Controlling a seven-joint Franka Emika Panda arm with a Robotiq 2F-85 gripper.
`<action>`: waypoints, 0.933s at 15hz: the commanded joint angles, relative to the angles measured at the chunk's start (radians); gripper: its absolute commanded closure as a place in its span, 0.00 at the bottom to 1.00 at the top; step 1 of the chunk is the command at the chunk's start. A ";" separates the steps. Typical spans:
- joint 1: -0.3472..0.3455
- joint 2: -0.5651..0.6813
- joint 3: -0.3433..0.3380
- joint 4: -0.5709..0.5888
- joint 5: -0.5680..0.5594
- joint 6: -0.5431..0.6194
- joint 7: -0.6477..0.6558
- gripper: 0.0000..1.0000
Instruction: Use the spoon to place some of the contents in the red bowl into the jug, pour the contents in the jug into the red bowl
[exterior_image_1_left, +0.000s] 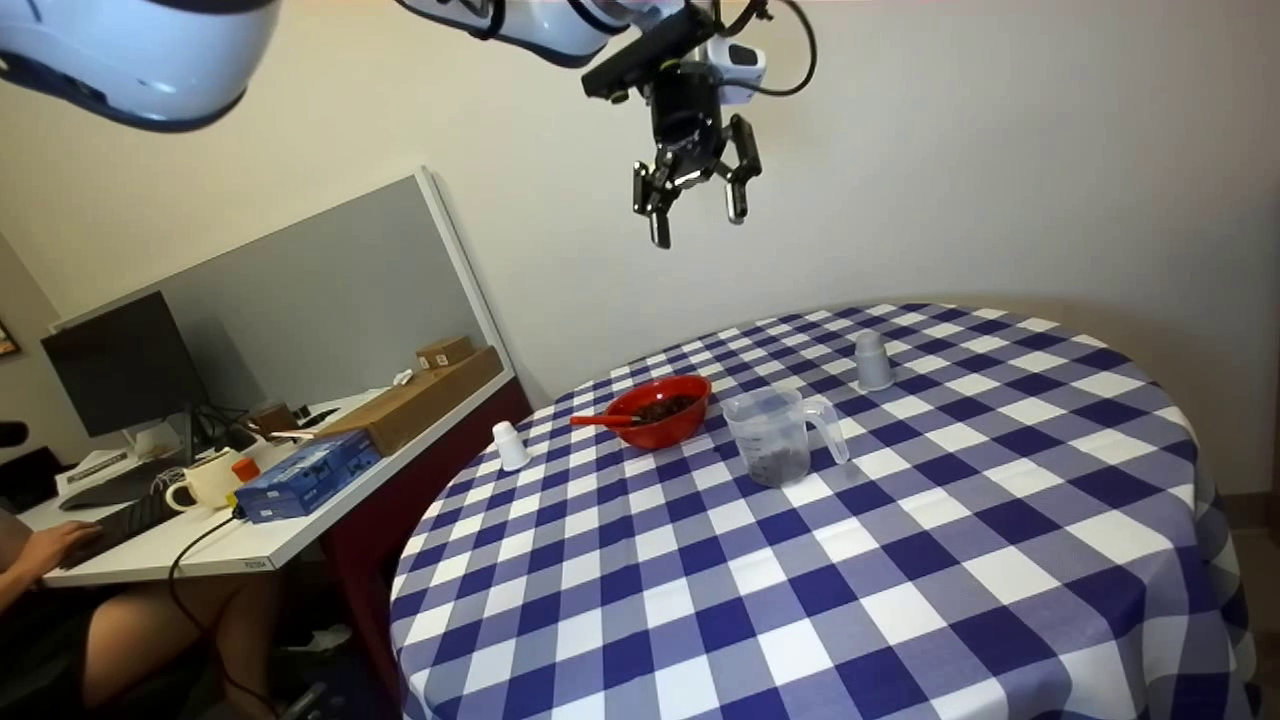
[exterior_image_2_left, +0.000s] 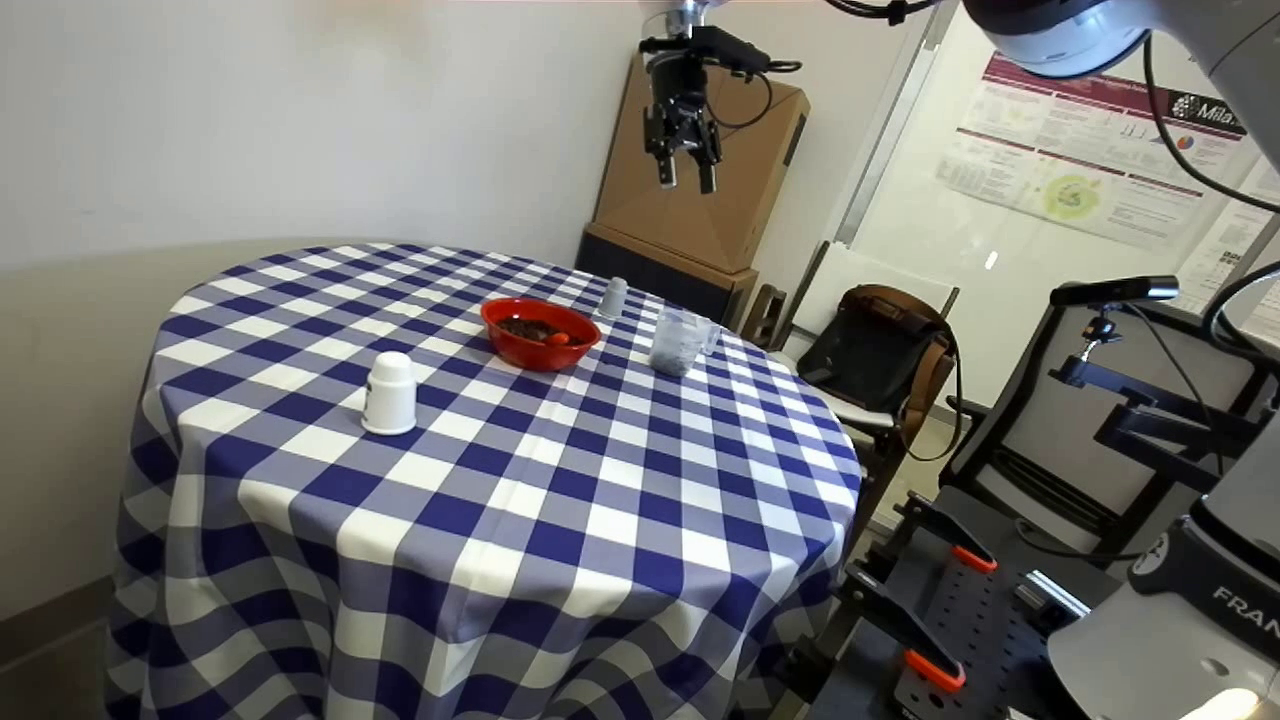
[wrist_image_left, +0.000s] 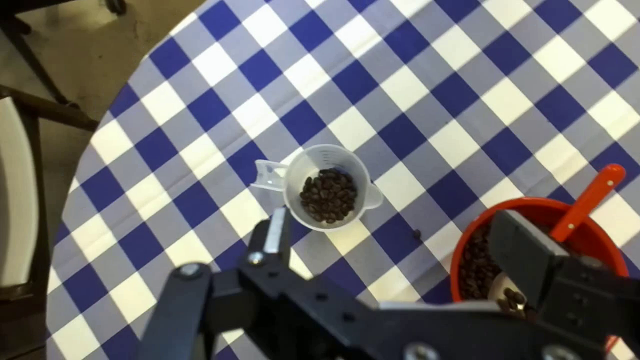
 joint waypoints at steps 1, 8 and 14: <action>-0.007 -0.111 -0.013 -0.167 -0.108 0.057 -0.213 0.00; -0.079 -0.270 0.034 -0.398 -0.077 0.125 -0.552 0.00; -0.091 -0.240 0.036 -0.350 -0.067 0.077 -0.519 0.00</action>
